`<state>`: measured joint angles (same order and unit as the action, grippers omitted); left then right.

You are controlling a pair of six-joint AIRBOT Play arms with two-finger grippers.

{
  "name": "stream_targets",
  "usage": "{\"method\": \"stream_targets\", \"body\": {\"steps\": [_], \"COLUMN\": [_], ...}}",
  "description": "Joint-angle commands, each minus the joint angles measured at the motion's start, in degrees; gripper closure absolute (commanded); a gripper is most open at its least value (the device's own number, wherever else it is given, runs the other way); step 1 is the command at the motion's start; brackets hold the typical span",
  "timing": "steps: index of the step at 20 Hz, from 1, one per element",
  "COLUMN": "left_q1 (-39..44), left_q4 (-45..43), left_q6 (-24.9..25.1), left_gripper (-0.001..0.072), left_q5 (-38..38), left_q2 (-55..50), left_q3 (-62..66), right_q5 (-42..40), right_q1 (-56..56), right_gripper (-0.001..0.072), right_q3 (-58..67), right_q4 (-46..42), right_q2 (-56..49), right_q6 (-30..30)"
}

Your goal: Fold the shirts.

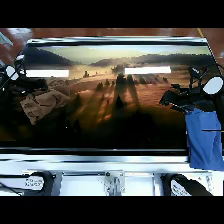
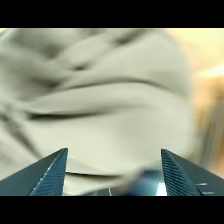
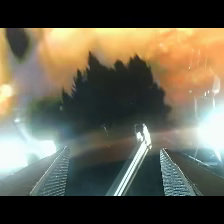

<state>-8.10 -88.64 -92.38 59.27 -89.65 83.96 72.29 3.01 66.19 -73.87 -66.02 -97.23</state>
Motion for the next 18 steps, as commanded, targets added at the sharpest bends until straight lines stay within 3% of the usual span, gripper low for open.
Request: {"method": "stream_targets", "body": {"steps": [1, 5, 6, 7, 10, 12, 16, 18], "left_q1": [-5.55, -5.68, -5.70, -5.70, -5.35, -3.65, 4.28, 10.03], "left_q4": [7.85, 13.57, 14.58, 15.21, 20.02, 22.36, 27.91, 30.40], "left_q6": [-4.35, -2.64, -2.64, -2.62, 1.77, 5.62, 13.03, 13.51], "left_gripper": [-0.0003, 0.0007, 0.0275, 0.0675, 0.0669, 0.0670, 0.0670, 0.0670], "left_q5": [5.57, 5.62, 6.10, 6.88, 6.88, 6.86, 7.08, 7.13], "left_q2": [-10.23, -15.76, -16.33, -16.39, -13.46, -8.37, 8.00, 15.19], "left_q3": [4.61, 4.61, 4.61, 4.63, 6.73, 9.84, 12.90, 12.90], "right_q5": [-0.85, -0.70, -0.70, -0.72, -0.85, -3.72, -2.71, -0.26], "right_q1": [-0.02, -0.02, -0.02, -0.02, -0.02, -0.02, -0.02, -0.02], "right_gripper": [0.0016, 0.0016, 0.0016, 0.0016, 0.0016, 0.0017, 0.0022, 0.0023], "right_q3": [0.04, 0.04, 0.04, 0.04, 0.04, 0.07, 1.33, 3.21], "right_q4": [-0.17, -0.15, -0.15, -0.15, -0.22, -0.61, -1.05, -1.88], "right_q2": [-0.02, -0.02, 0.00, 0.00, 0.00, 0.04, 1.81, 4.66], "right_q6": [0.09, 0.07, 0.07, 0.07, 0.46, 3.85, 8.46, 9.66]}}
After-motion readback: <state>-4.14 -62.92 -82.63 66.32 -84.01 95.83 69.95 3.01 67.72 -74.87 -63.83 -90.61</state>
